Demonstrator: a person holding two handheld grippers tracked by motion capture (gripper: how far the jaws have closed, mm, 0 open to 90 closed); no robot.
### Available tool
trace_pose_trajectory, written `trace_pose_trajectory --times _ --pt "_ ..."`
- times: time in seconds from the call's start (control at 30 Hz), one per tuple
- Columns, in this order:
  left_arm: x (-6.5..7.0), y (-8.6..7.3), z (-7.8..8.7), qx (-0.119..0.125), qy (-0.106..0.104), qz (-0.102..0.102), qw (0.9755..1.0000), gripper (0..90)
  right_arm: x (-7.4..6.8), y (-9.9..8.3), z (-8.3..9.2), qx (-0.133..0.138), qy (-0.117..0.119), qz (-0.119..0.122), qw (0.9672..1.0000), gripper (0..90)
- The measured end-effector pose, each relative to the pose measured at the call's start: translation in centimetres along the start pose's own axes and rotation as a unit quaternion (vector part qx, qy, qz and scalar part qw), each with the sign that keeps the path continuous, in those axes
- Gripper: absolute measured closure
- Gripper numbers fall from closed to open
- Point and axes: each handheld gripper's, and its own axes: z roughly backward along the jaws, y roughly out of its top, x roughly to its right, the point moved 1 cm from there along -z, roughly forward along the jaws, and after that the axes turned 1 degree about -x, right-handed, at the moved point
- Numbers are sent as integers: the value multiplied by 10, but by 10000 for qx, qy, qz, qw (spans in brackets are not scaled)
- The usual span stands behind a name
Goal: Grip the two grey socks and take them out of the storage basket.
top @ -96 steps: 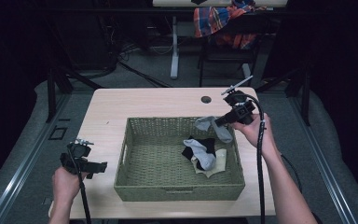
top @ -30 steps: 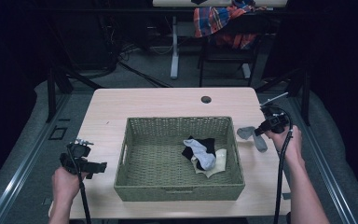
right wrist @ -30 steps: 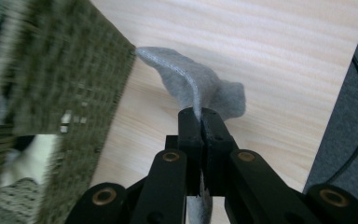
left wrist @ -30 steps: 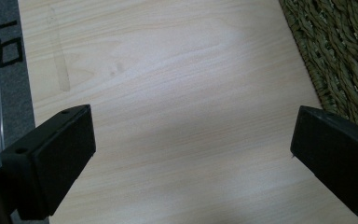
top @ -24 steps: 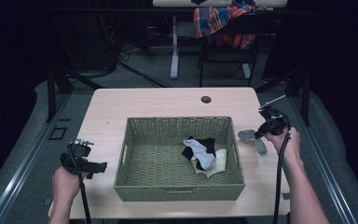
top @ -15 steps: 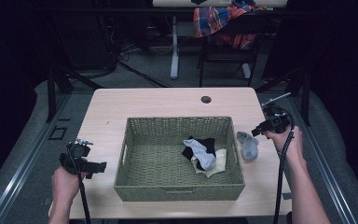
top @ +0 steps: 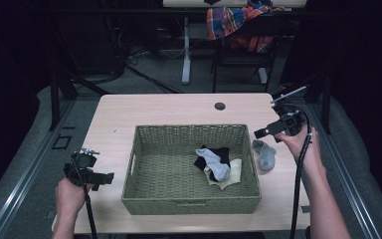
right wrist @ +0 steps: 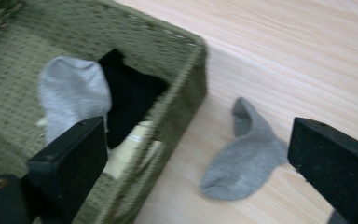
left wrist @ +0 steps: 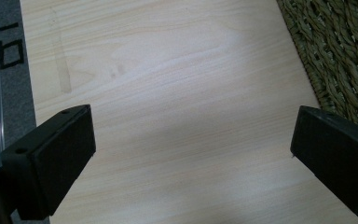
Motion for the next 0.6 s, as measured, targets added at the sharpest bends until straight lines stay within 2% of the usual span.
trace_pose_trajectory --times 0.1,0.2,0.27,0.33,0.37,0.47,0.5,0.53,0.57,0.6 --pt "0 0 0 0 -3 -2 10000 1 -7 2 0 17 68 80 9999 0" --pt "0 0 0 -6 -4 6 10000 1 -22 7 -1 40 192 267 9995 0" --pt "0 0 0 -6 0 -2 10000 1 -30 9 -2 -27 168 429 9989 0" --pt "1 0 0 4 0 -5 10000 1 -39 11 -6 -53 198 507 9985 0" --pt "1 0 0 4 0 -5 10000 1 -39 11 -6 -53 198 507 9985 0" --pt "0 0 1 1 -9 6 10000 1 -55 14 -15 -158 245 673 9973 0" --pt "0 0 1 9 1 5 10000 1 -55 14 -15 -158 245 673 9973 0" --pt "-1 -1 1 17 -5 17 10000 1 -63 16 -20 -328 311 802 9958 4" --pt "-1 -1 1 15 -4 15 10000 1 -67 17 -25 -315 370 796 9956 11" --pt "-1 0 1 18 -5 13 10000 1 -70 18 -28 -430 355 908 9943 28"
